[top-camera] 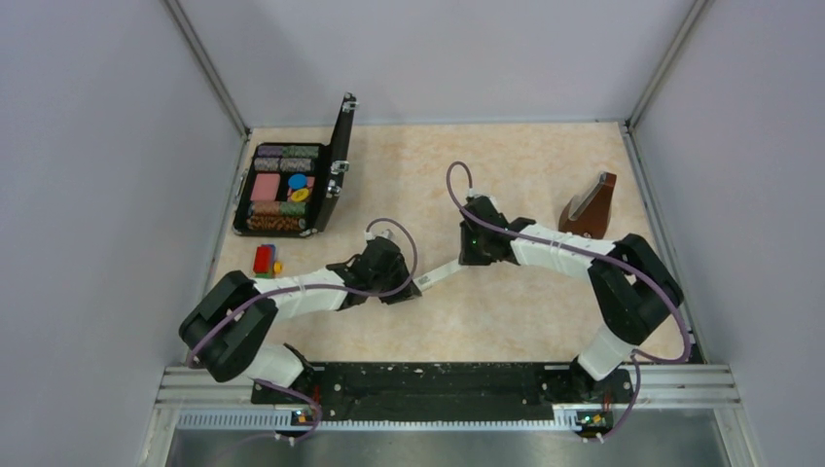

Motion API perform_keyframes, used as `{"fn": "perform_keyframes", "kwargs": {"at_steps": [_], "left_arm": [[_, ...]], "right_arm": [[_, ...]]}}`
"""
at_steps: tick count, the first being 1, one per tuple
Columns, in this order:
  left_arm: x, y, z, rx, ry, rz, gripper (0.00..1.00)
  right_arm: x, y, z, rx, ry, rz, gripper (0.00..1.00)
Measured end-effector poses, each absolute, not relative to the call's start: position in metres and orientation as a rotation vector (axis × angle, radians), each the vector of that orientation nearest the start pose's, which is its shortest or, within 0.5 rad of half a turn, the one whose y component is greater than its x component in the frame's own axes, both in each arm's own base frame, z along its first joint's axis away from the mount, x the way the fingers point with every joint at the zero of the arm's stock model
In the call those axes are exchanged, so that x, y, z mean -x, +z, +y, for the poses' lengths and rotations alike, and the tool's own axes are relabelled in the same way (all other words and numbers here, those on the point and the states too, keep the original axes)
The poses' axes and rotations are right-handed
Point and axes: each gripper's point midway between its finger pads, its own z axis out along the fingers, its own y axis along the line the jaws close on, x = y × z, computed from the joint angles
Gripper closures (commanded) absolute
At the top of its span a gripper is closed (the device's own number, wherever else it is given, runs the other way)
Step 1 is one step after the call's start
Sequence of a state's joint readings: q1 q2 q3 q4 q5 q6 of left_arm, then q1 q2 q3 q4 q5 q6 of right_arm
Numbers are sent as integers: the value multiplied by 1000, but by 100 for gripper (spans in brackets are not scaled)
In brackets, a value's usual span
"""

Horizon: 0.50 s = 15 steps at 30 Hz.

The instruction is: Load the batteries into the remote control

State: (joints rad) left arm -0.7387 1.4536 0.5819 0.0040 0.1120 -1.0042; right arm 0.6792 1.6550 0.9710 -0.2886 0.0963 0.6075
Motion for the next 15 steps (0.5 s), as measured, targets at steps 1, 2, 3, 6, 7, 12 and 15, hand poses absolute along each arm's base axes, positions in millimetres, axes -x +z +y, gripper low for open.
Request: {"fn": "perform_keyframes", "kwargs": {"at_steps": [1, 2, 3, 6, 7, 12, 15], "left_arm": [[-213, 26, -261, 299, -805, 2623, 68], [-218, 27, -255, 309, -769, 2609, 68], [-221, 27, -252, 314, -751, 2599, 67], [-234, 28, -242, 350, -701, 2565, 67], [-238, 30, -240, 360, -698, 2555, 67], [-260, 50, -246, 375, -714, 2481, 65], [-269, 56, -244, 388, -709, 2451, 62]], "right_arm": [[-288, 41, 245, 61, 377, 2601, 77], [-282, 41, 244, 65, 378, 2620, 77], [-276, 41, 244, 71, 381, 2641, 77], [-255, 40, 245, 80, 420, 2703, 78], [-246, 39, 247, 86, 444, 2727, 77], [-215, 39, 248, 101, 500, 2804, 65], [-214, 50, 248, 104, 524, 2784, 51]]}}
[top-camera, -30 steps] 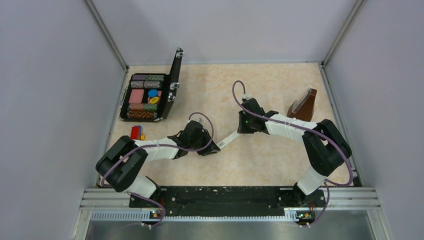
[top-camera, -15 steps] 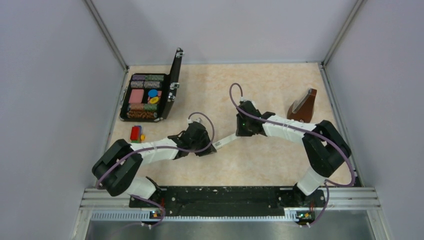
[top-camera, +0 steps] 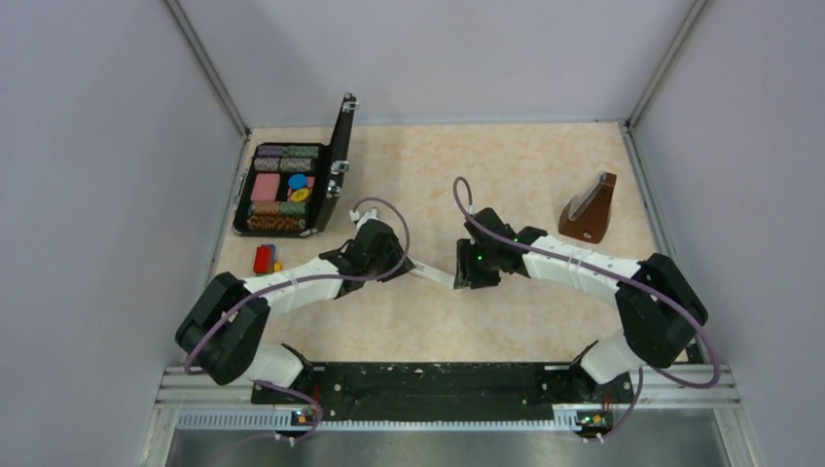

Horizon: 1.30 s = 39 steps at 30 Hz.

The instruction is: Load the batteries into the remote control

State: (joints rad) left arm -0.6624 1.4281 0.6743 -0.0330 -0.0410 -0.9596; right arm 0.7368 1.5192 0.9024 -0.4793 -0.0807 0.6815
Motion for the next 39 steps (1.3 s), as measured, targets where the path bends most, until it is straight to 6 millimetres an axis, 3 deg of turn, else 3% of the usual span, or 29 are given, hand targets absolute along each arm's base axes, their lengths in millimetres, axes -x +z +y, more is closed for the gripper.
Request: {"fn": "perform_keyframes", "kwargs": {"at_steps": [4, 8, 11, 15, 18, 23, 29, 33, 39], "left_arm": [[-273, 64, -230, 412, -659, 2425, 52], [-278, 94, -215, 428, -649, 2332, 29], [-279, 115, -205, 445, -649, 2262, 19], [-274, 132, -185, 481, -627, 2183, 16], [-268, 137, -172, 507, -611, 2147, 15], [-259, 131, -157, 544, -585, 2132, 15], [-253, 120, -151, 566, -562, 2160, 16], [-250, 125, -154, 543, -603, 2157, 16], [-243, 146, -179, 460, -798, 2143, 16]], "right_arm": [[-216, 68, 252, 208, 565, 2730, 37], [-223, 78, 261, 413, 585, 2666, 33], [-229, 72, 270, 592, 547, 2629, 34], [-231, 50, 276, 784, 471, 2622, 35], [-230, 32, 270, 864, 418, 2645, 40], [-229, 23, 268, 943, 405, 2644, 72], [-225, 23, 275, 917, 466, 2658, 86], [-214, 34, 287, 793, 696, 2707, 89], [-219, 98, 301, 429, 1180, 2647, 89]]}}
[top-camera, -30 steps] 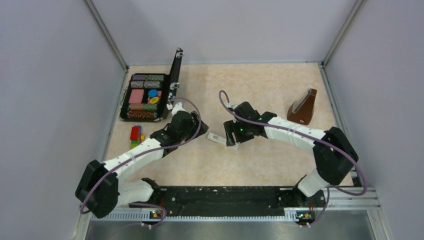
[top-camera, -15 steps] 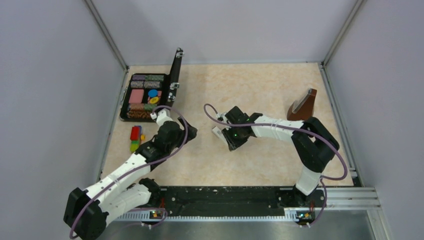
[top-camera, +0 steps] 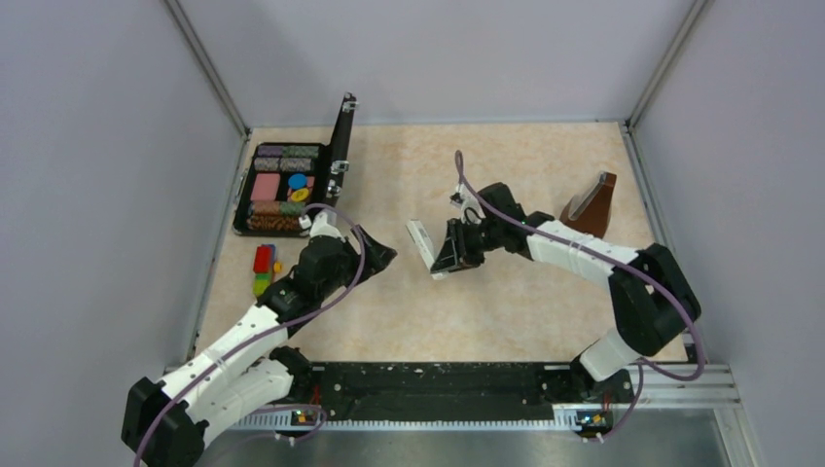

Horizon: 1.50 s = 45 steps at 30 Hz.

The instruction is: Load the batteries into the remote control

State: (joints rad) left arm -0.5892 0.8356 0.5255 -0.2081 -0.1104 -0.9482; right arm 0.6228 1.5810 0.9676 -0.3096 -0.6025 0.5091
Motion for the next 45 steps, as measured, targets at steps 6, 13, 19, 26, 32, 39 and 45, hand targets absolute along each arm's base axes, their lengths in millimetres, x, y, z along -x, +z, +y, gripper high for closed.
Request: {"fn": "perform_keyframes", "kwargs": {"at_steps": [6, 13, 19, 26, 32, 39, 45], "left_arm": [[-242, 187, -216, 426, -1103, 2049, 16], [-246, 257, -241, 370, -1385, 1840, 15], [-245, 293, -248, 352, -1520, 1714, 21], [-247, 315, -262, 360, -1687, 1637, 83], [-248, 314, -266, 387, -1731, 1649, 100], [-263, 248, -254, 378, -1367, 1892, 100], [-262, 166, -210, 395, -884, 2178, 100]], "right_arm": [[-212, 185, 325, 299, 1589, 2450, 89], [-193, 256, 331, 220, 1915, 2284, 89], [-184, 293, 331, 212, 2065, 2184, 88], [-179, 302, 329, 191, 2120, 2164, 87], [-184, 292, 327, 216, 2055, 2154, 34], [-199, 234, 315, 113, 1721, 2354, 17], [-210, 171, 285, 56, 1356, 2503, 23]]}}
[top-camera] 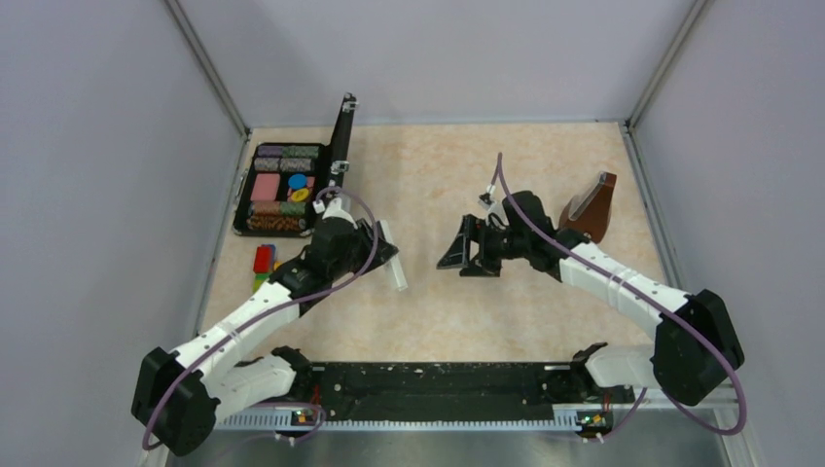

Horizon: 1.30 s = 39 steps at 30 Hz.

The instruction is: Load the batteries into the remote control

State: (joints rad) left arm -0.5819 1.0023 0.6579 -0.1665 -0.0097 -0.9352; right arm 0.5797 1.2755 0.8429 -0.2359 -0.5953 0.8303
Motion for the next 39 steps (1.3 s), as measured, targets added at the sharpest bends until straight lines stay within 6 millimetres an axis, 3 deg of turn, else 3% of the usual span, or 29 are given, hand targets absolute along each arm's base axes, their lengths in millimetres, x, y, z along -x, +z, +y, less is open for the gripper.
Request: {"fn": "perform_keyframes", "kwargs": {"at_steps": [4, 7, 15, 20, 23, 26, 31, 39], "left_arm": [[-251, 136, -199, 380, -766, 2299, 100], [-244, 128, -201, 379, -775, 2347, 100], [-236, 140, -221, 438, -947, 2362, 100], [-240, 157, -233, 511, -1074, 2314, 100], [-244, 178, -245, 523, -1200, 2246, 100], [-244, 202, -254, 495, -1318, 2167, 100], [-238, 243, -266, 430, -1538, 2044, 100], [-219, 280, -279, 284, -1773, 1978, 100]], "right_arm": [[-205, 136, 265, 105, 1165, 2579, 28], [-203, 127, 260, 174, 1079, 2581, 33], [-181, 120, 275, 471, 907, 2501, 52], [-173, 118, 284, 563, 782, 2403, 53], [-171, 131, 285, 587, 773, 2306, 44], [-172, 158, 284, 612, 812, 2177, 35], [-154, 216, 282, 802, 928, 1889, 31], [-128, 254, 278, 1050, 976, 1557, 29]]}}
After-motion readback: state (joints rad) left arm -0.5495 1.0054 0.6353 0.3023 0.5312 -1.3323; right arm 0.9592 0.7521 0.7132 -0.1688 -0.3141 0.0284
